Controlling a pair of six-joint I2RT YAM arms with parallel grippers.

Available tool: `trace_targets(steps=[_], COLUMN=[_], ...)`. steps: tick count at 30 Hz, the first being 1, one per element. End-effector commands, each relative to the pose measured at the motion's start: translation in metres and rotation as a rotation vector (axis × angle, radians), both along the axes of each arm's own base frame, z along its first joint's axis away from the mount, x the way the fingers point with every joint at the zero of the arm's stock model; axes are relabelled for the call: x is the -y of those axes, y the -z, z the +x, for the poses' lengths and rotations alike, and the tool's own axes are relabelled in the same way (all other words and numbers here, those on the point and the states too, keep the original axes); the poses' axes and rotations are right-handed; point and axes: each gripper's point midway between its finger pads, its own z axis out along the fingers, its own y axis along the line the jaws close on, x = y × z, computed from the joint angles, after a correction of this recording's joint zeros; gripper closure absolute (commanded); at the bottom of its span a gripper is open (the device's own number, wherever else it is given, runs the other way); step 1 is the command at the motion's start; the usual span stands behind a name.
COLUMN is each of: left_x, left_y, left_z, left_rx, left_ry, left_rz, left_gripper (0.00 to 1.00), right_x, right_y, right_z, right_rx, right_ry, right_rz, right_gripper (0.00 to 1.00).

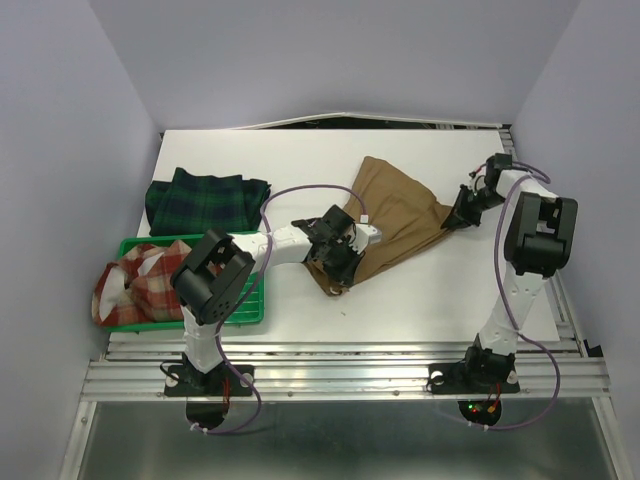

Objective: Fold and stack the skirts
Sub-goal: Fold the skirt

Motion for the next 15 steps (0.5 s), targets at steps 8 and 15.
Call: trace_targets(steps=[8,15], left_x=[-0.068,-0.043], left_y=[0.018,-0.057], left_z=[0.001,0.012], left_rx=[0.077,0.228], left_ry=[0.041,0.141], left_rz=[0.286,0.125], left_gripper=[0.71,0.47], right_x=[0.010,0.003], right_y=[-0.034,-0.095], right_z=[0.043,0.074], right_rx=[0.166,0.390], right_ry=[-0.077,-0.219], right_rz=[-0.017,0.017], right_gripper=[0.33,0.11])
